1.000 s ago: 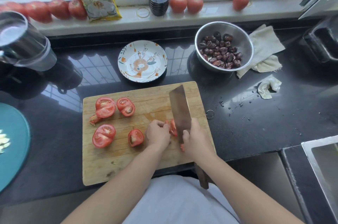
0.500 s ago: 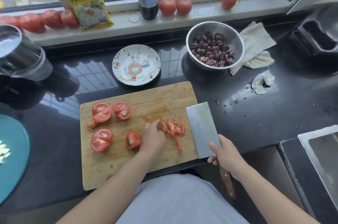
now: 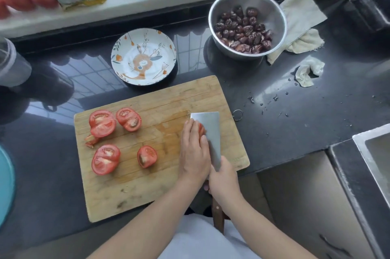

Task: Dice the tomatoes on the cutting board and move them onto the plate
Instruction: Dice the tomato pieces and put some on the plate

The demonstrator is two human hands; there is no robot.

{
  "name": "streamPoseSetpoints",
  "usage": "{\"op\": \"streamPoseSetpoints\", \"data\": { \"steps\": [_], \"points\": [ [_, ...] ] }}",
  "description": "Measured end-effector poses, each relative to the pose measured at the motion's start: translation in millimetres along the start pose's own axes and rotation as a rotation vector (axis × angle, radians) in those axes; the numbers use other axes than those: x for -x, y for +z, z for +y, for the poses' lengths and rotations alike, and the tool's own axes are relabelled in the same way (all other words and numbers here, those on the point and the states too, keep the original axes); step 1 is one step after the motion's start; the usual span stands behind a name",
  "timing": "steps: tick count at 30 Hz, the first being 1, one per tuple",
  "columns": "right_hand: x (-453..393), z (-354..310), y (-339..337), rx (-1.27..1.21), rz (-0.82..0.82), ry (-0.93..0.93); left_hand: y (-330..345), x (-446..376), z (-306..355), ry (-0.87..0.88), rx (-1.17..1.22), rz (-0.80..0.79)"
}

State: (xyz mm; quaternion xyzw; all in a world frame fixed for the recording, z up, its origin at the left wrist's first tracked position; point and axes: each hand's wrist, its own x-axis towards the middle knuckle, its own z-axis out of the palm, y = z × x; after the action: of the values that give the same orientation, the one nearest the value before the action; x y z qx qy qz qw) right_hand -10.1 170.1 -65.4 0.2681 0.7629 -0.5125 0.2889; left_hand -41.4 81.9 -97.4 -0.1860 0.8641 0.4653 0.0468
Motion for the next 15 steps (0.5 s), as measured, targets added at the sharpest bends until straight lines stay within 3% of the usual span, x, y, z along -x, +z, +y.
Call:
{"op": "streamPoseSetpoints", "data": {
  "steps": [6, 11, 15],
  "points": [
    [6.2, -26.9, -4.5, -0.087, -0.092, -0.030, -18.9, -7.4, 18.1, 0.020, 0.143, 0.085],
    [-21.7, -122.5, 8.2, -0.115, -0.230, -0.146, -70.8, -84.8, 57.9, 0.111, 0.117, 0.244],
    [-65.2, -198.8, 36.4, -0.042, -0.245, -0.184, -108.5, -168.1, 67.1, 0.125, -0.017, 0.296]
  ]
}}
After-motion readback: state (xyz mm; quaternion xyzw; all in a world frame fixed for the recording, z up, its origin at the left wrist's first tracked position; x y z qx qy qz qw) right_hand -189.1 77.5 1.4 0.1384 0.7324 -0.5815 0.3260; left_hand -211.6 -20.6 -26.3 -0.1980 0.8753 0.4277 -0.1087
